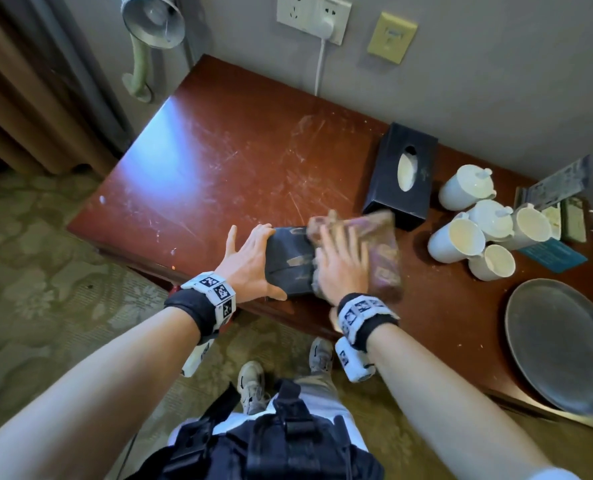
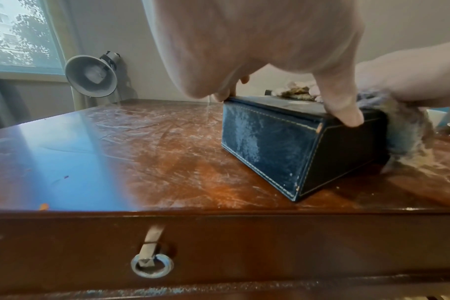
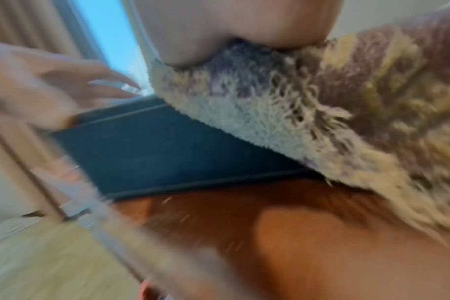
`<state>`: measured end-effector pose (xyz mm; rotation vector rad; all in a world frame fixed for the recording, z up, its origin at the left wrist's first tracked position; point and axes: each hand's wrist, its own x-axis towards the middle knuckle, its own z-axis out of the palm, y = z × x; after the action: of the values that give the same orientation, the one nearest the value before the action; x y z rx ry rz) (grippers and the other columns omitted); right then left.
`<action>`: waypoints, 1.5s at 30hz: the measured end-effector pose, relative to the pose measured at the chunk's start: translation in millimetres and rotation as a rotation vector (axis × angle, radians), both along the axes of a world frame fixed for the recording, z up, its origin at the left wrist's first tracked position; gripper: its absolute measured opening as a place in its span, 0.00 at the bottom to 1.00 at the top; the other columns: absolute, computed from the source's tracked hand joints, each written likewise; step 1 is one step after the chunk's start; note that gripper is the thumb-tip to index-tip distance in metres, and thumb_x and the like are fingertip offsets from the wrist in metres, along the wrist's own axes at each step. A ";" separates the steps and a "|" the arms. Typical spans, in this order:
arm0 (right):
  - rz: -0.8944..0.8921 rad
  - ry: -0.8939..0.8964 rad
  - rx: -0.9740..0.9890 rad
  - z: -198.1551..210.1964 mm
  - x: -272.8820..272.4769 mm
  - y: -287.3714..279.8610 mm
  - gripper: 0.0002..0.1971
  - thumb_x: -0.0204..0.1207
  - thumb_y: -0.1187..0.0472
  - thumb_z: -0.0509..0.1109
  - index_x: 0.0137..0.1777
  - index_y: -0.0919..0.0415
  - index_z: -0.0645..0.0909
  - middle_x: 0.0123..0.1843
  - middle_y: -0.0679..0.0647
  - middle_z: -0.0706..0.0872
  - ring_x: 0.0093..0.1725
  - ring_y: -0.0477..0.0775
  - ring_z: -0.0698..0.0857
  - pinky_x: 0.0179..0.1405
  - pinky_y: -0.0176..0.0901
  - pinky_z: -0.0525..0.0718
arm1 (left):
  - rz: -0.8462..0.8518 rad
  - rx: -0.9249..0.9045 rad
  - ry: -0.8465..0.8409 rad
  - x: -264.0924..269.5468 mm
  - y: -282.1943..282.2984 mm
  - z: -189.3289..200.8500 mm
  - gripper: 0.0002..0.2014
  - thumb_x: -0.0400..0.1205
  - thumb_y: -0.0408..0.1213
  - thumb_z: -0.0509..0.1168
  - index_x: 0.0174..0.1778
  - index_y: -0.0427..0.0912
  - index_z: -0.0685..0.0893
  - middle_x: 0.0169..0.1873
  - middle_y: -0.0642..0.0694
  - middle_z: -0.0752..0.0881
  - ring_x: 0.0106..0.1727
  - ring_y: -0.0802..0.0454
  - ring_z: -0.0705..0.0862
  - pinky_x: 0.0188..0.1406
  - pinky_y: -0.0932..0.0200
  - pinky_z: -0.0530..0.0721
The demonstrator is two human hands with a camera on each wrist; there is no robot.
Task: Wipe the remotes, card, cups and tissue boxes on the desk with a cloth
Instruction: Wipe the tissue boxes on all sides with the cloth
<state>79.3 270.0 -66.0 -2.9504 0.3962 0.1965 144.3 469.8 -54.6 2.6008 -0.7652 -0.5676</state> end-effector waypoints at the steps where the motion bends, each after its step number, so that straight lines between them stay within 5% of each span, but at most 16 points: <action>1: 0.080 0.008 0.005 3.4 -9.1 8.1 0.31 0.83 0.45 0.38 0.85 0.48 0.58 0.87 0.51 0.58 0.85 0.58 0.58 0.82 0.62 0.56 | 0.000 -0.005 0.007 -0.3 1.1 -1.6 0.64 0.62 0.67 0.78 0.84 0.44 0.46 0.86 0.46 0.52 0.87 0.50 0.53 0.80 0.36 0.24; 6: 0.058 0.059 0.034 9.4 -34.2 -45.8 0.28 0.88 0.44 0.47 0.87 0.43 0.49 0.87 0.46 0.57 0.83 0.54 0.61 0.79 0.54 0.59 | 0.052 -0.033 0.030 -3.1 6.0 -8.6 0.67 0.63 0.67 0.78 0.86 0.48 0.40 0.87 0.48 0.46 0.88 0.51 0.42 0.81 0.36 0.27; 12: -0.169 0.062 -0.053 3.0 8.6 -53.4 0.30 0.87 0.44 0.48 0.87 0.50 0.49 0.89 0.53 0.48 0.86 0.64 0.48 0.83 0.65 0.48 | 0.080 -0.026 0.080 -2.3 2.3 -7.0 0.68 0.63 0.64 0.79 0.86 0.45 0.39 0.87 0.47 0.48 0.88 0.53 0.46 0.81 0.36 0.27; 19: 0.274 0.072 0.046 1.8 23.9 38.7 0.26 0.88 0.41 0.41 0.85 0.36 0.48 0.88 0.43 0.46 0.87 0.55 0.42 0.83 0.66 0.40 | 0.105 -0.047 0.082 -2.9 2.9 -5.7 0.69 0.63 0.64 0.79 0.86 0.49 0.35 0.87 0.50 0.48 0.88 0.51 0.48 0.80 0.34 0.28; 22: 0.275 0.083 0.027 1.8 34.3 12.3 0.25 0.88 0.43 0.42 0.85 0.34 0.48 0.88 0.43 0.47 0.87 0.54 0.43 0.84 0.64 0.42 | 0.118 -0.044 0.100 -4.0 5.0 -5.5 0.69 0.63 0.65 0.79 0.86 0.50 0.35 0.87 0.51 0.47 0.88 0.51 0.46 0.81 0.33 0.29; 26: 0.063 0.064 0.023 1.1 44.1 32.2 0.26 0.87 0.43 0.44 0.84 0.33 0.48 0.89 0.47 0.46 0.87 0.61 0.43 0.82 0.70 0.42 | 0.133 -0.030 0.102 -6.0 4.1 -4.0 0.69 0.64 0.66 0.78 0.86 0.50 0.34 0.88 0.51 0.45 0.88 0.50 0.44 0.81 0.32 0.30; 31: 0.269 0.098 0.030 1.2 31.2 25.7 0.26 0.87 0.42 0.44 0.84 0.31 0.46 0.89 0.44 0.44 0.87 0.58 0.41 0.82 0.70 0.39 | 0.118 -0.039 0.091 -4.9 4.8 -5.5 0.69 0.63 0.66 0.78 0.86 0.50 0.34 0.87 0.50 0.47 0.88 0.50 0.43 0.81 0.32 0.30; 36: -0.034 0.101 0.024 2.0 16.4 -74.3 0.26 0.87 0.41 0.45 0.84 0.31 0.45 0.89 0.45 0.43 0.87 0.57 0.42 0.84 0.65 0.41 | 0.124 -0.046 0.087 -3.5 4.9 -10.2 0.69 0.62 0.66 0.78 0.86 0.51 0.37 0.88 0.49 0.48 0.88 0.50 0.42 0.81 0.32 0.29; 40: -0.165 0.056 0.050 -0.5 14.7 -78.4 0.27 0.88 0.45 0.46 0.86 0.41 0.50 0.89 0.49 0.47 0.87 0.61 0.45 0.85 0.59 0.45 | 0.120 -0.018 0.074 -2.1 3.8 -10.1 0.69 0.61 0.69 0.77 0.86 0.53 0.36 0.88 0.52 0.48 0.88 0.51 0.41 0.81 0.31 0.30; 45: 0.103 0.028 -0.014 0.8 16.7 -5.5 0.27 0.86 0.43 0.44 0.86 0.39 0.49 0.89 0.47 0.47 0.87 0.59 0.46 0.84 0.65 0.46 | 0.114 -0.023 0.100 -0.8 3.0 -9.8 0.69 0.62 0.67 0.78 0.86 0.53 0.37 0.88 0.52 0.47 0.88 0.52 0.41 0.82 0.33 0.30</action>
<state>96.0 264.6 -65.2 -2.9872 0.2500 0.2483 143.6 472.8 -64.4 2.5546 -0.5841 -0.6448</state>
